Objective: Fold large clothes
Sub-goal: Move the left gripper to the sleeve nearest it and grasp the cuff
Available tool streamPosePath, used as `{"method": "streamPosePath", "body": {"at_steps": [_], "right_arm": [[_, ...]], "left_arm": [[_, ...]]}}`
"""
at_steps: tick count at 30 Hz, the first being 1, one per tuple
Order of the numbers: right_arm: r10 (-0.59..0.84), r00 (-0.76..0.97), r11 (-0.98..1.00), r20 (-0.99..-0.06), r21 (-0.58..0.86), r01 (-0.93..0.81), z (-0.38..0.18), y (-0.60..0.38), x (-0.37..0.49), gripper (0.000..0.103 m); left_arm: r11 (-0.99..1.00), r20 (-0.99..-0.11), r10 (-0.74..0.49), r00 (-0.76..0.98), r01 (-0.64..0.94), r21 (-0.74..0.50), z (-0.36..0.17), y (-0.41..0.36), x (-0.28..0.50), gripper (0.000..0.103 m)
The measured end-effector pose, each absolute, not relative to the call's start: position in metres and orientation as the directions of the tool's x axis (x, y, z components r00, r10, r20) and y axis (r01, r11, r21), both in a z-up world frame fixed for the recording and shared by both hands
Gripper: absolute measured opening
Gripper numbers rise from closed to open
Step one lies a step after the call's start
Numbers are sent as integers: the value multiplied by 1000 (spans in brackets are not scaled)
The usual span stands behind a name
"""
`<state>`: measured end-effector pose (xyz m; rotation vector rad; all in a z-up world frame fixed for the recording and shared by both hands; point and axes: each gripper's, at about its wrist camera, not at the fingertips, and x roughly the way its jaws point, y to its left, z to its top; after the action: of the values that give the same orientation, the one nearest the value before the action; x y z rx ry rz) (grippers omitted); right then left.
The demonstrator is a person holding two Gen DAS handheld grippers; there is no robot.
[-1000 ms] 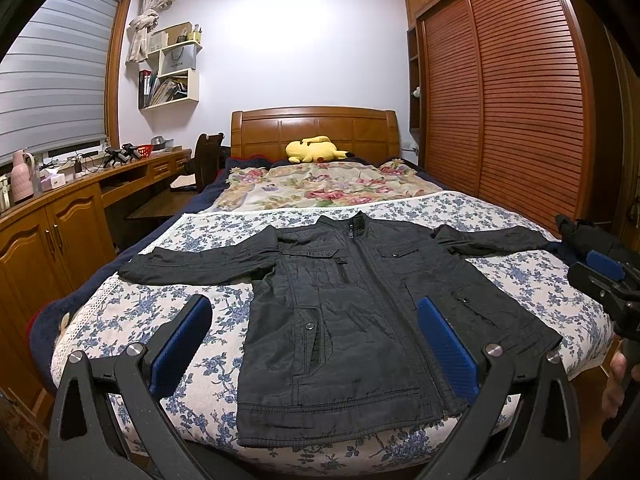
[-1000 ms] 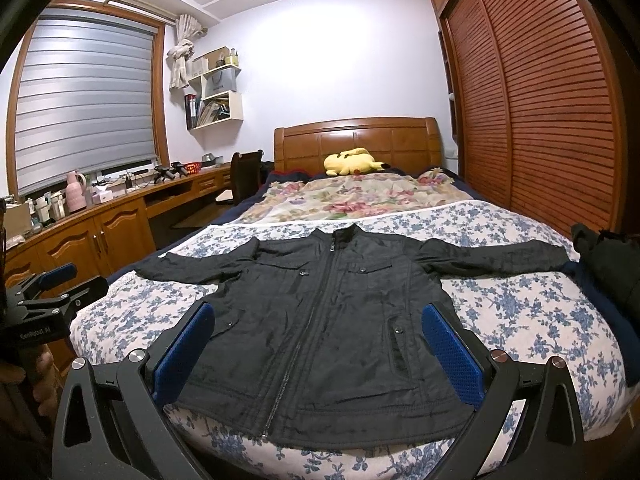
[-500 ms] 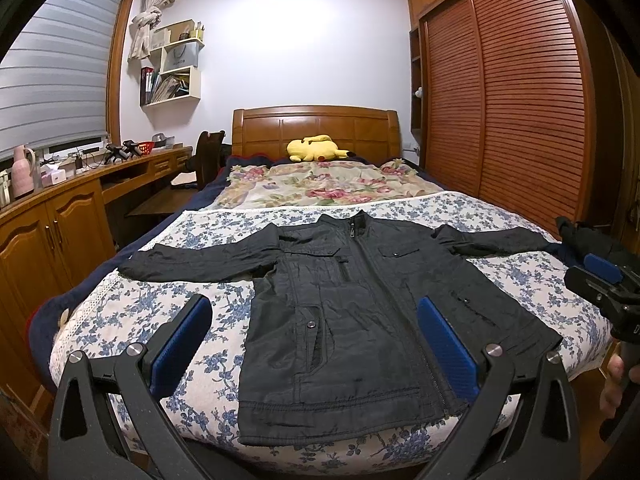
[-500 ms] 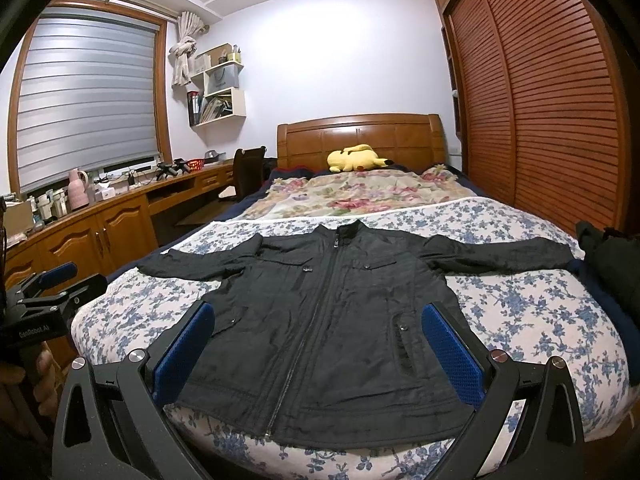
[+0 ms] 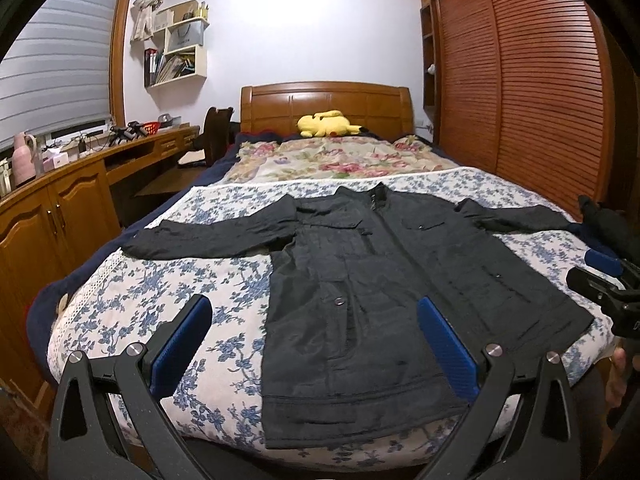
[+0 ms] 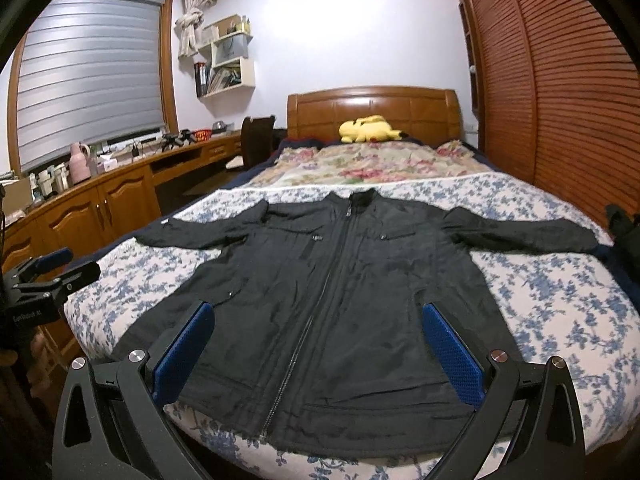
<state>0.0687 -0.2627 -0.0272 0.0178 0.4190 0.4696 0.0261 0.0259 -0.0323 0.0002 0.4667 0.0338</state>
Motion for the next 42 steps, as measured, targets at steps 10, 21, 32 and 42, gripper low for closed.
{"method": "streamPosePath", "body": {"at_steps": [10,21,32,42], "right_arm": [[435,792,889,-428,63,-454,-40,-242,98,103],[455,745,860,-489,22,-510,-48,-221,142,103],[533,652,803,-539,80,-590,-48,-191,190,103],[532,603,767,-595,35,-641,-61,-167,218,103]], "left_arm": [[998,-491,57,869,-66,-1,-54,63,56,103],[997,-533,77,843,-56,56,-58,100,105,103],[992,-578,122,807,-112,53,-67,148,137,103],[989,-607,129,784,-149,17,-75,177,195,103]]}}
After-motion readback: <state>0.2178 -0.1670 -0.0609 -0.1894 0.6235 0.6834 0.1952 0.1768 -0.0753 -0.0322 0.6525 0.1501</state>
